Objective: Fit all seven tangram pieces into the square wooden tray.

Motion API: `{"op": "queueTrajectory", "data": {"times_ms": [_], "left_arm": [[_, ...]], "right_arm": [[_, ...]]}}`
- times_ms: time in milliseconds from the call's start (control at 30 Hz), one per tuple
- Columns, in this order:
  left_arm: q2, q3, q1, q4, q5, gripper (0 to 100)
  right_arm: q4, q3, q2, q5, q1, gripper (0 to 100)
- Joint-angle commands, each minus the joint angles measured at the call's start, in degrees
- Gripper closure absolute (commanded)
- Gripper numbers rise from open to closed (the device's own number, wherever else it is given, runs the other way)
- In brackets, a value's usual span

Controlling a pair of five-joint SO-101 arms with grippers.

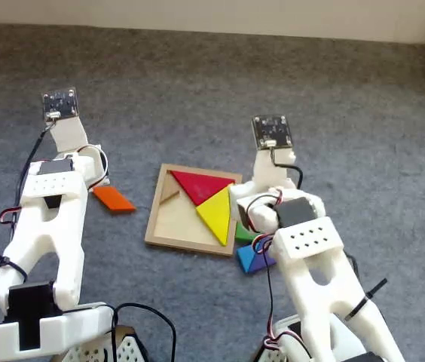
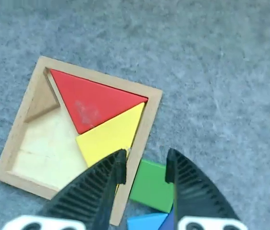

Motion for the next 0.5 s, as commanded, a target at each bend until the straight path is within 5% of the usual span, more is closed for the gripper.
{"op": "queueTrajectory", "data": {"times_ms": [0, 267, 467], "left_arm": [[-1.98, -0.84, -0.22, -0.97, 0.09, 95], [-1.89, -0.75, -0.22, -2.02, 0.09, 95], [-1.89, -0.75, -0.22, -2.02, 0.09, 95]], "right_arm": [[1.71, -3.74, -2.24, -0.70, 1.27, 82.0], [2.33, -5.67, 7.25, -0.44, 1.27, 81.8], [16.13, -17.98, 17.36, -0.79, 1.27, 81.7]]}}
